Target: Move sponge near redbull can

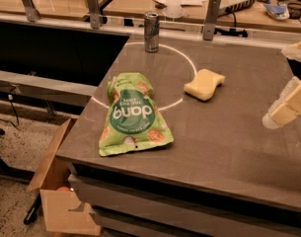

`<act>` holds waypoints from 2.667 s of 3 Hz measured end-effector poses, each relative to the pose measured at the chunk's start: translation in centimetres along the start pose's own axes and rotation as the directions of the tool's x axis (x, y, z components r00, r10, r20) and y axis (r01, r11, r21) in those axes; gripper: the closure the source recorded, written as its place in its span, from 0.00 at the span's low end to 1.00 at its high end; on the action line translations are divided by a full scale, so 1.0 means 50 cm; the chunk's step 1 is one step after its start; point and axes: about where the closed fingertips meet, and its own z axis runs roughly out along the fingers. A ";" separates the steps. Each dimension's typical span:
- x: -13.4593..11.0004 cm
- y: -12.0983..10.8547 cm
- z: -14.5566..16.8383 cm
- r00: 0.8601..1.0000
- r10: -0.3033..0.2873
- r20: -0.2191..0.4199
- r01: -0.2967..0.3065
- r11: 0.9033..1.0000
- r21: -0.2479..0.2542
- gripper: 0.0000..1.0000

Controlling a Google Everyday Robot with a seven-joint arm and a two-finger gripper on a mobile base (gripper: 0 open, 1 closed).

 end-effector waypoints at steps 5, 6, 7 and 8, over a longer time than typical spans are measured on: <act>-0.044 -0.139 0.170 0.923 0.213 0.320 -0.239 0.970 0.043 0.00; -0.074 -0.152 0.220 0.928 0.156 0.338 -0.185 0.981 0.056 0.00; -0.086 -0.169 0.259 0.927 0.138 0.348 -0.173 0.982 0.071 0.00; -0.096 -0.190 0.304 0.916 0.158 0.369 -0.192 0.980 0.055 0.00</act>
Offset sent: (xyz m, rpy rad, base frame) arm 0.1113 -0.0362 -0.0508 0.1208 -0.0985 -0.3204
